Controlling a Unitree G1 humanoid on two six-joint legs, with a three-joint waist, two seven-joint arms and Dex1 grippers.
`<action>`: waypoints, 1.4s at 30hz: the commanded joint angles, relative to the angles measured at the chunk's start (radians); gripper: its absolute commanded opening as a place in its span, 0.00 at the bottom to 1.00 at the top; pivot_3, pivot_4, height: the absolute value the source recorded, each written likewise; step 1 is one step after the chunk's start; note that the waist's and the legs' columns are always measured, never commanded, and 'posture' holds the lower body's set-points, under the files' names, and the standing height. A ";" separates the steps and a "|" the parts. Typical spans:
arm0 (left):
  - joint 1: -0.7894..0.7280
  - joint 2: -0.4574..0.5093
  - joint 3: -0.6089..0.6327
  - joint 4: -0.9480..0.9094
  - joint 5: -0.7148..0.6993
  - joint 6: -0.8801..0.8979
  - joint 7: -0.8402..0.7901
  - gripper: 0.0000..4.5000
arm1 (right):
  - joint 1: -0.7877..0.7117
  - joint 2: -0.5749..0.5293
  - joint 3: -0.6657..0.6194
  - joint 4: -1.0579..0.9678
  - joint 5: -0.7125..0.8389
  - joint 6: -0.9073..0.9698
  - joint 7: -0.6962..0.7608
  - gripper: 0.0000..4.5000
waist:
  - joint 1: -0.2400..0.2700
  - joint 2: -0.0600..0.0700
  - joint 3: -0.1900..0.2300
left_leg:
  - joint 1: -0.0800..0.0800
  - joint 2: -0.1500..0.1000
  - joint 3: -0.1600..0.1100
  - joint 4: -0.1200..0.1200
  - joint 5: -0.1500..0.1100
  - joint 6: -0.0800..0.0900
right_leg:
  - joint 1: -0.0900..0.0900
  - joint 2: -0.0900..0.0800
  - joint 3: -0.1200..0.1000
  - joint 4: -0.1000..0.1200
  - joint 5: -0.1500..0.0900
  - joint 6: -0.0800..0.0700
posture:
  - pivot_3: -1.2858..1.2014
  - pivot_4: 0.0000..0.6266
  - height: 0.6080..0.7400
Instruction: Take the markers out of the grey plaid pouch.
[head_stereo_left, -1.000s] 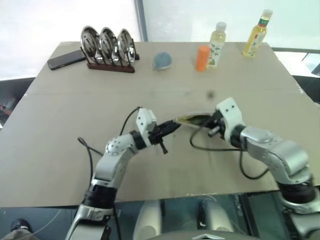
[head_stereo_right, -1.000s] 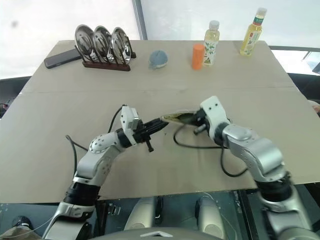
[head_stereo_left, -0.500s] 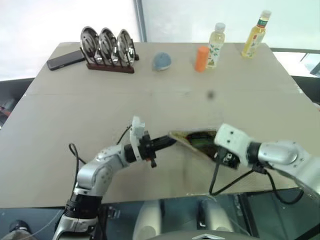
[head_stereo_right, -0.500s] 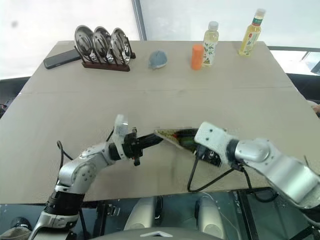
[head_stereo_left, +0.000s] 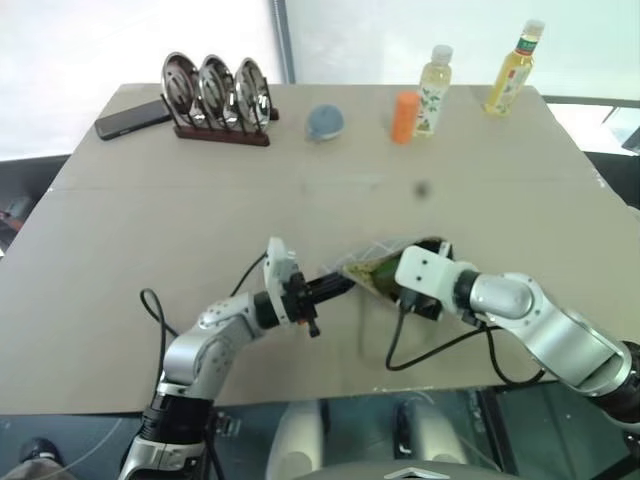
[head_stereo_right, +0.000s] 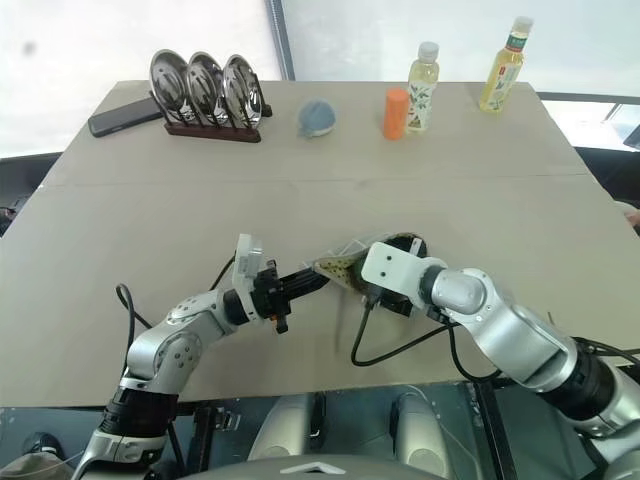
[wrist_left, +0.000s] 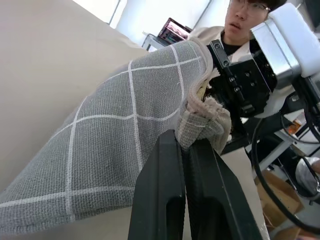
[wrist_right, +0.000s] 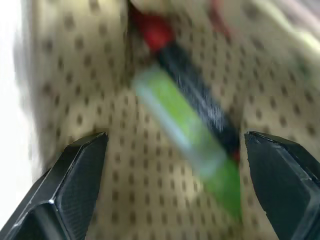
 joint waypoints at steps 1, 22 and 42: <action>-0.032 -0.014 0.026 -0.034 -0.094 0.092 0.013 0.00 | -0.005 0.042 -0.062 0.017 -0.003 -0.038 0.023 0.99 | 0.000 0.000 0.000 | 0.000 0.000 0.000 0.000 0.000 0.000 | 0.000 0.000 0.000 0.000 0.000 0.000 | 0.52 0.24 1.00; -0.113 0.014 0.160 0.045 -0.501 0.600 0.182 0.00 | -0.127 -0.081 0.017 -0.012 -0.069 0.092 0.290 0.99 | -0.001 0.000 0.001 | 0.001 0.000 0.000 0.001 0.000 0.000 | 0.000 0.001 0.000 0.003 0.000 0.000 | 0.52 0.24 1.00; -0.161 0.024 0.060 0.068 -0.296 0.377 0.213 0.00 | -0.078 -0.098 0.006 -0.008 -0.039 0.075 0.263 0.99 | 0.000 -0.002 0.001 | 0.001 -0.002 -0.001 0.001 0.000 0.000 | 0.000 0.000 0.001 0.001 0.000 -0.001 | 0.52 0.24 1.00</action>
